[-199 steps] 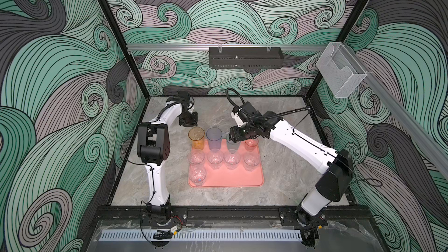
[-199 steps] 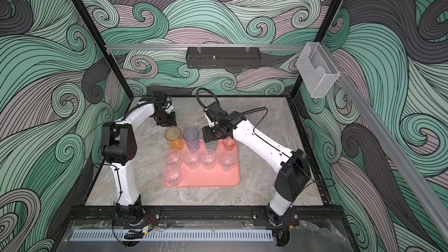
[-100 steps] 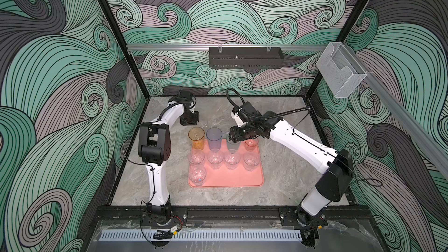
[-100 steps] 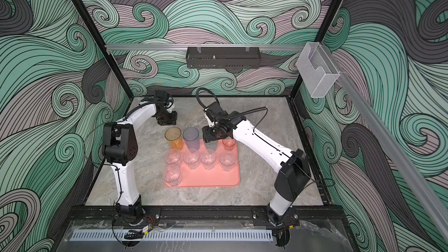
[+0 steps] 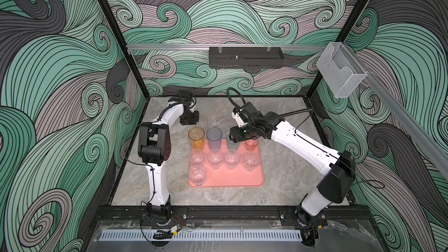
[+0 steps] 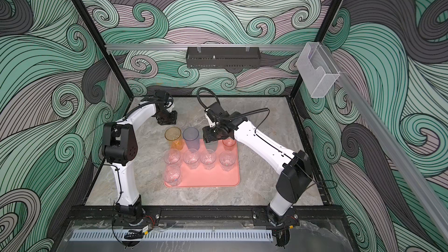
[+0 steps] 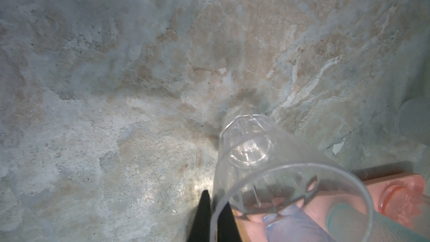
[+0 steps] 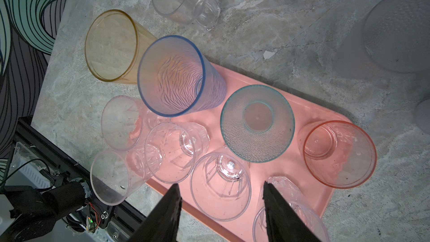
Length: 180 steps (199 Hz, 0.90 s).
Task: Place the glasses into the tray
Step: Pick up the glass from the top-left of the table.
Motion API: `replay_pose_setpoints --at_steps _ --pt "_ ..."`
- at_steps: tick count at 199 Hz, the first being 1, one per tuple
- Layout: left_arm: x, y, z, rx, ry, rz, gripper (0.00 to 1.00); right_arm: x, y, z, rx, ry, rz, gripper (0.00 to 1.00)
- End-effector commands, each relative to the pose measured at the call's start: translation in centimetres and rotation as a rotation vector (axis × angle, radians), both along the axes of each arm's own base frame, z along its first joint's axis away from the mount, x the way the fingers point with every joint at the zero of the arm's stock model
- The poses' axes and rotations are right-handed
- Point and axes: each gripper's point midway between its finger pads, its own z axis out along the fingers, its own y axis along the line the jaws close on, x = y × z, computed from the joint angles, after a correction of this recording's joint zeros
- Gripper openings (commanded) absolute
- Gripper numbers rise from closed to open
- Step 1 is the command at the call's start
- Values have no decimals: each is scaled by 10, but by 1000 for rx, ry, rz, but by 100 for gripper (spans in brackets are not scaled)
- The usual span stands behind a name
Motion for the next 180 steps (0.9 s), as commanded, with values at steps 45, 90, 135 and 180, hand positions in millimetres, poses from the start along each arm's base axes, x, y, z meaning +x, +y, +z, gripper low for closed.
replay_pose_setpoints --at_steps 45,90,135,180 --pt "6 -6 39 -19 -94 3 0 1 -5 7 18 -18 -23 58" --pt "13 0 78 -1 -200 31 0 5 -7 12 24 -33 -37 58" --pt "13 -1 137 17 -372 57 0 15 -16 37 52 -89 -96 58" --pt "-3 -27 205 58 -601 -16 0 19 -27 75 131 -149 -172 59"
